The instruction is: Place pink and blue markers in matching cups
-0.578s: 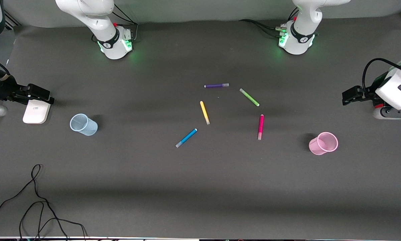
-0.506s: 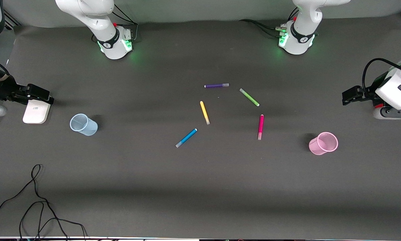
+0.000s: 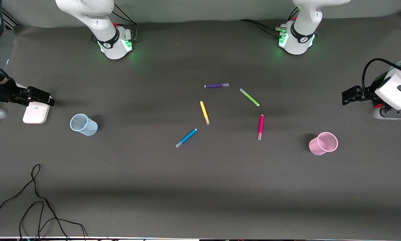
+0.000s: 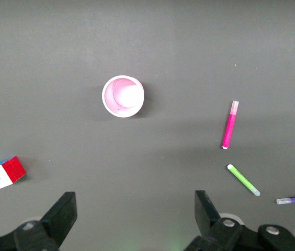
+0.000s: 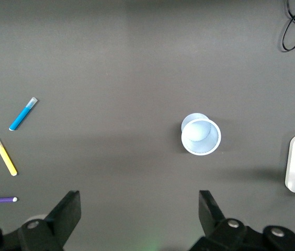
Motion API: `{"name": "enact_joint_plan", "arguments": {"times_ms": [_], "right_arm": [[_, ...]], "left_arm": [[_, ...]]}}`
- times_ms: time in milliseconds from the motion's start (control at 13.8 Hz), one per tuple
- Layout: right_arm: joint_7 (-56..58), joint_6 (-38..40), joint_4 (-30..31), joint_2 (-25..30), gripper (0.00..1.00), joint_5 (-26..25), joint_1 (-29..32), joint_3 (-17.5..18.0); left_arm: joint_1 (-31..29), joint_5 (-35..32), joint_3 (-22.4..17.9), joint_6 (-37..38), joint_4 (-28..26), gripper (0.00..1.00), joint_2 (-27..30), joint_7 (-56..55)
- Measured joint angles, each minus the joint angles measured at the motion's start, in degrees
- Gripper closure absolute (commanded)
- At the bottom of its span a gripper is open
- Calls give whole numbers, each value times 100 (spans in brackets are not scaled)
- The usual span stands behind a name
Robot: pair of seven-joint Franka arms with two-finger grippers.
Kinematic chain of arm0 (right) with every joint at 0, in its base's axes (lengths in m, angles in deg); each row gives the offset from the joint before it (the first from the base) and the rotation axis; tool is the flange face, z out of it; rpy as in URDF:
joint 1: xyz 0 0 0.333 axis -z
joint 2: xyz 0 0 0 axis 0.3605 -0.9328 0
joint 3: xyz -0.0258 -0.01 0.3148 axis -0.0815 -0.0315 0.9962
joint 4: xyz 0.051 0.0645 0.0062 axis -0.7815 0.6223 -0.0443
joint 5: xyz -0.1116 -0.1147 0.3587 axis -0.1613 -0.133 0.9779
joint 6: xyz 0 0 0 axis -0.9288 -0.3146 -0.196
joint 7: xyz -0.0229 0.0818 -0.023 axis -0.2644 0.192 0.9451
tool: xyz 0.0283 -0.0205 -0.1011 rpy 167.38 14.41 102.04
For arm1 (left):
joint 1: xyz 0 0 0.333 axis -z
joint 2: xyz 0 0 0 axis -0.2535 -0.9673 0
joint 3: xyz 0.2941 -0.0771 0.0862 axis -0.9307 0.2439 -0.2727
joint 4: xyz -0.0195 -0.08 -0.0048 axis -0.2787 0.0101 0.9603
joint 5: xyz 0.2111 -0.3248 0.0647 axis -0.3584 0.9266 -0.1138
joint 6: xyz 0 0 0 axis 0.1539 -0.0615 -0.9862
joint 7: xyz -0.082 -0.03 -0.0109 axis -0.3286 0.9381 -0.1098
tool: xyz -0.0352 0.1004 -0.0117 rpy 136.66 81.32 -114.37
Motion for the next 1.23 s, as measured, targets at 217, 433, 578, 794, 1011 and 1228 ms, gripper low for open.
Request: {"name": "enact_joint_plan", "arguments": {"times_ms": [217, 433, 578, 794, 1011, 1228], "right_arm": [[-370, 0, -5, -130, 0, 30, -30, 20], [-1068, -30, -121, -518, 0, 220, -249, 31], [-1853, -54, -213, -749, 0, 263, -501, 39], [-2935, -93, -488, -1280, 0, 278, -1100, 51], [-3889, -168, -1014, -2018, 0, 278, -1509, 55], [-4939, -585, -1366, -2646, 1, 279, -1776, 55]], "left_arm": [[14, 1, 4, -8, 23, 0, -24, 1], [105, 2, 56, -8, 35, 1, -31, 1], [135, 6, 104, -5, 36, 1, -33, 114], [192, 98, 321, 136, 8, 1, -44, 690], [360, 211, 724, 149, -81, 1, -63, 807], [624, 215, 995, -175, -475, 0, -74, 717]]}}
